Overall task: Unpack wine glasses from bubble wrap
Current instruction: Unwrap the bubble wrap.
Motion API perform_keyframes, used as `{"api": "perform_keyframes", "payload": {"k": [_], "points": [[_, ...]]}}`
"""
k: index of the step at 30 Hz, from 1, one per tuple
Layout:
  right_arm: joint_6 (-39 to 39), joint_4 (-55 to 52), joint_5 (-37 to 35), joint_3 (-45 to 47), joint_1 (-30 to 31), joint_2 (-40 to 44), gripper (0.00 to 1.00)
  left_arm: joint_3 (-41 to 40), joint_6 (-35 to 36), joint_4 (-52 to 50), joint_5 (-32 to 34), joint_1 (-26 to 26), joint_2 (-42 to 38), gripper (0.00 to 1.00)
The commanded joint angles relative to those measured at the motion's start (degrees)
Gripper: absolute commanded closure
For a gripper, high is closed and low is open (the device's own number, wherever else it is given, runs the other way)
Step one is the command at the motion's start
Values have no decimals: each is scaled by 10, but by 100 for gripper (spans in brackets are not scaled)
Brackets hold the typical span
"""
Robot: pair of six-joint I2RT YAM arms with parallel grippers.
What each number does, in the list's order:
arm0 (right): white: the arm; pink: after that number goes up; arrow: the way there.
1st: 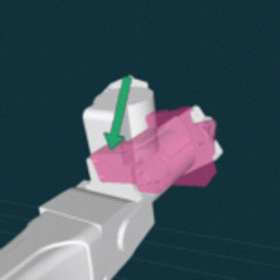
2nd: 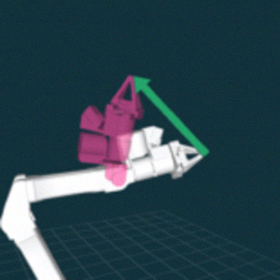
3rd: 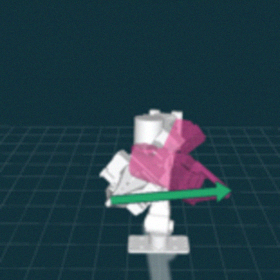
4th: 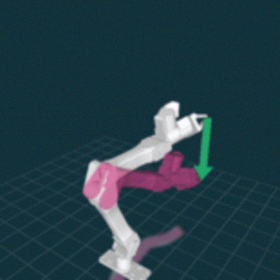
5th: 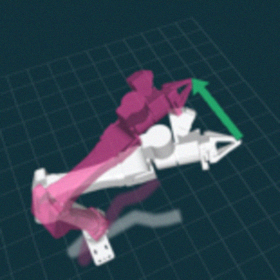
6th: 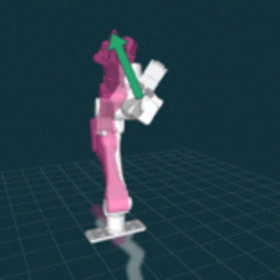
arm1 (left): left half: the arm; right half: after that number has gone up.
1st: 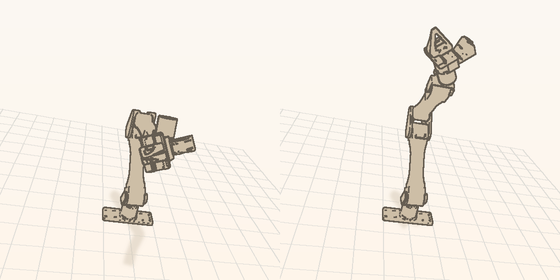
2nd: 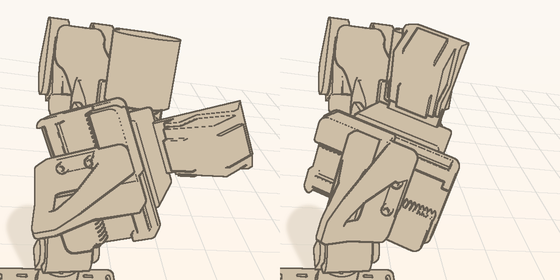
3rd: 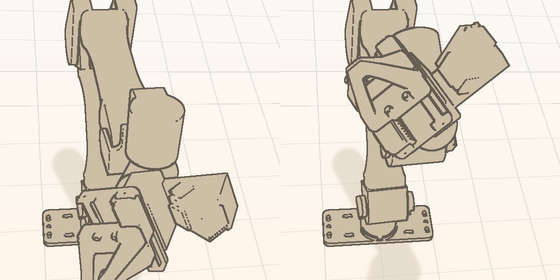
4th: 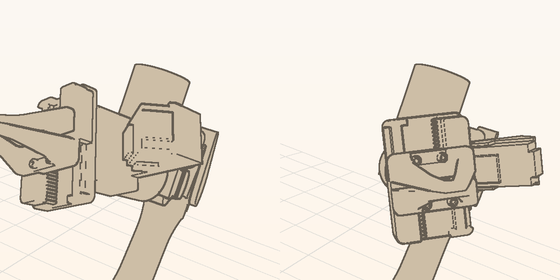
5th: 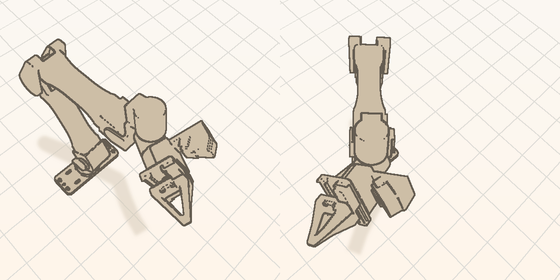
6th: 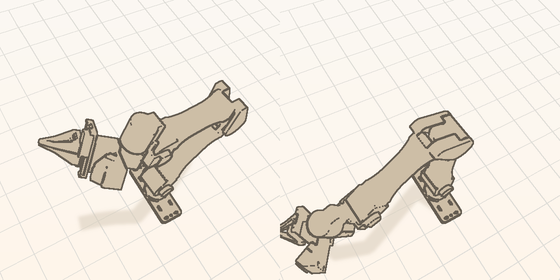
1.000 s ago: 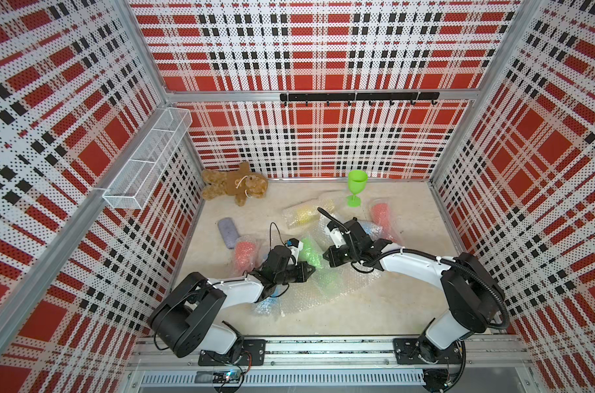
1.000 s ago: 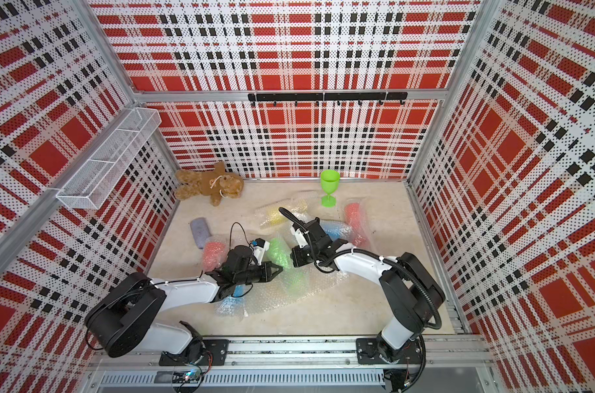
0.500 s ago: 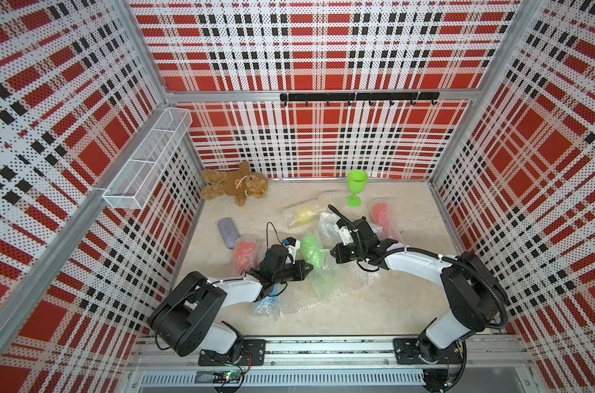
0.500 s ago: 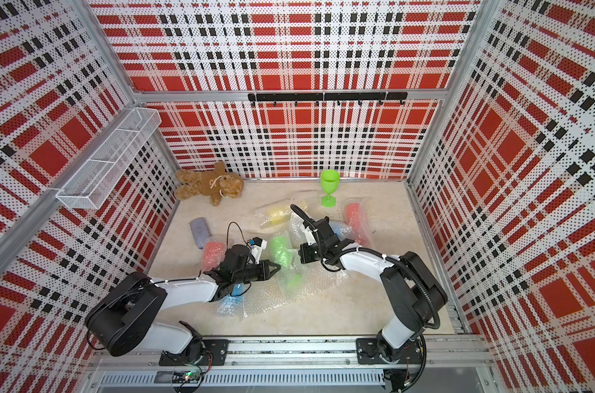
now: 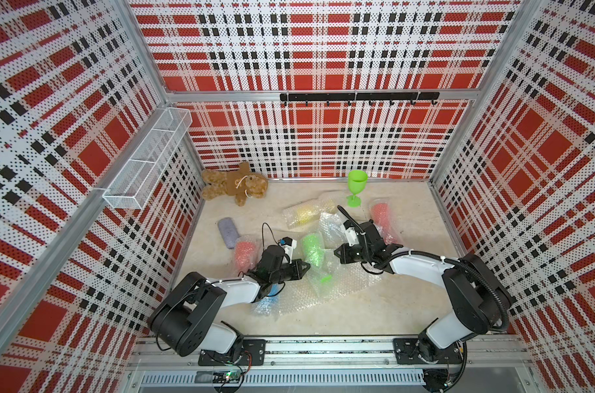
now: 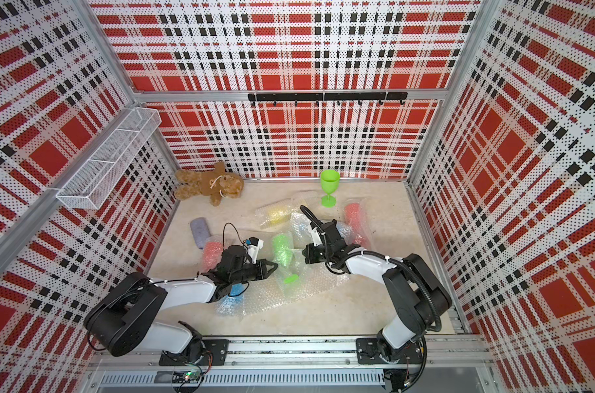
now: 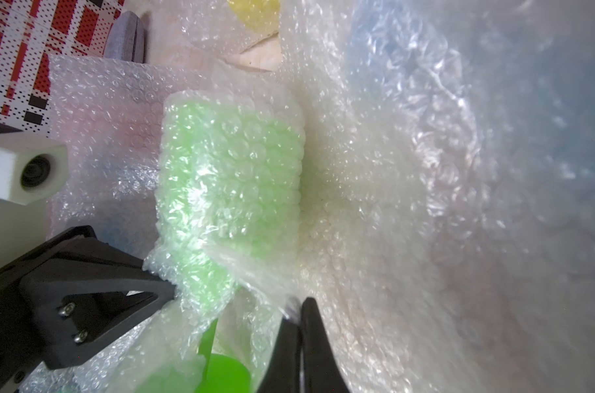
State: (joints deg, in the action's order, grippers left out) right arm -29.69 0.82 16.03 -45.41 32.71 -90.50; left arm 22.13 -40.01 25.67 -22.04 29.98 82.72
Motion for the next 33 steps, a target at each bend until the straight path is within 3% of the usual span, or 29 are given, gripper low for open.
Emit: {"api": "perform_keyframes", "payload": {"k": [1,14,21,22,25,27,33], "points": [[-15,5,-66,16,-31,16,100,-21,-9,-23,31,-21,-1,100],[-35,23,-78,45,-53,0,100,-27,-20,-14,28,-32,6,100],[-25,30,-36,41,-53,10,100,-19,-21,-14,16,-35,0,100],[-25,25,-31,37,-51,19,100,-15,-21,-18,12,-34,-6,96],[-1,-7,-22,20,-44,36,100,-2,-22,-49,25,-30,-49,64],[2,-20,-20,16,-38,46,100,12,-7,-102,53,-30,-89,55],[-14,-38,-18,13,-16,66,100,26,5,-194,60,-66,-189,49]]}}
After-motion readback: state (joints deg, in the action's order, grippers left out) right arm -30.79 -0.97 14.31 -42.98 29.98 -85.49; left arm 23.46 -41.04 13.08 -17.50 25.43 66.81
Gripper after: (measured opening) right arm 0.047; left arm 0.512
